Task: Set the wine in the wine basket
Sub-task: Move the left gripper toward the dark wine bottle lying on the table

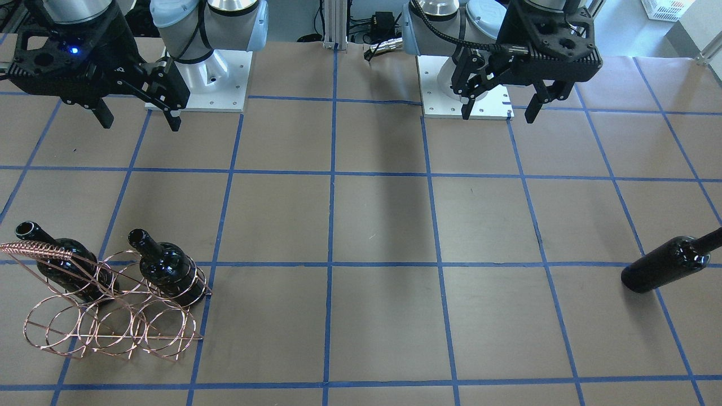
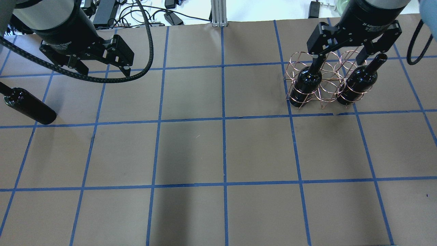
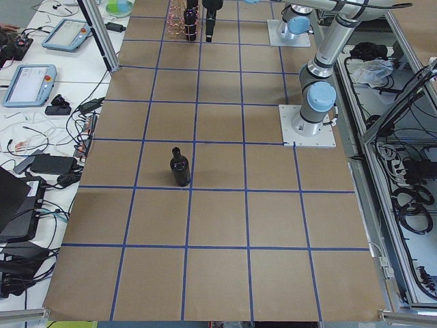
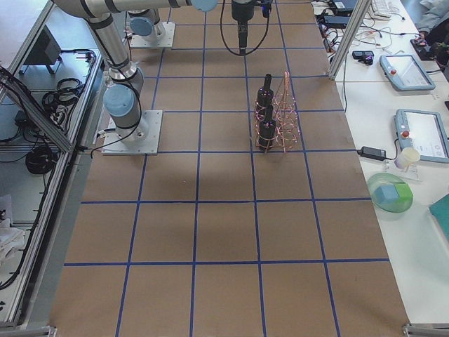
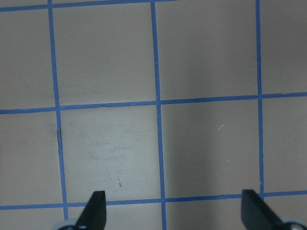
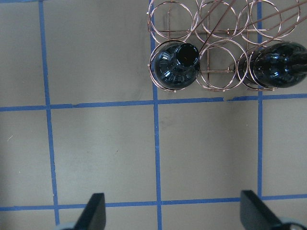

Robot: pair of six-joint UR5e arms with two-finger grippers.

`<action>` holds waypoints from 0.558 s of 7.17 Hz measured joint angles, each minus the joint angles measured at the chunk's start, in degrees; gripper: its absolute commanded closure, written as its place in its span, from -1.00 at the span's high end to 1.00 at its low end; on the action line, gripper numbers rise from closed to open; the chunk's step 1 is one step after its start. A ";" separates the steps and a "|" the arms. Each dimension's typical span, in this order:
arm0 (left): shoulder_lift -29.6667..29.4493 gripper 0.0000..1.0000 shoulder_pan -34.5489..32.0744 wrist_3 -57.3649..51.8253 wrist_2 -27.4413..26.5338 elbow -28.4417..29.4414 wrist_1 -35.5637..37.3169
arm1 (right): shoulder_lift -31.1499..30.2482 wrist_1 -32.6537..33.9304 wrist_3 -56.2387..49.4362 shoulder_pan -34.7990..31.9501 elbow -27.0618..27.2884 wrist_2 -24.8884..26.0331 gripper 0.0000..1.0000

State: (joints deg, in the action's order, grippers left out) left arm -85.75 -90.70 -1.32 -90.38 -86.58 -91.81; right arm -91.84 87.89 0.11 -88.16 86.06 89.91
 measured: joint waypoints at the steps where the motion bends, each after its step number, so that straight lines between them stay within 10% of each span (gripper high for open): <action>1: 0.13 1.00 0.59 0.00 0.12 0.00 -0.04 | 0.00 0.00 -0.01 0.00 0.04 0.00 1.00; 4: 0.37 1.00 2.24 0.06 0.41 0.24 -0.13 | -0.01 0.00 -0.15 0.00 -0.01 0.14 1.00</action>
State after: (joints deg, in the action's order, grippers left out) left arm -85.39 -88.47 -1.26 -89.97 -86.33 -91.93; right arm -91.85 87.89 -0.05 -88.15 86.06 90.05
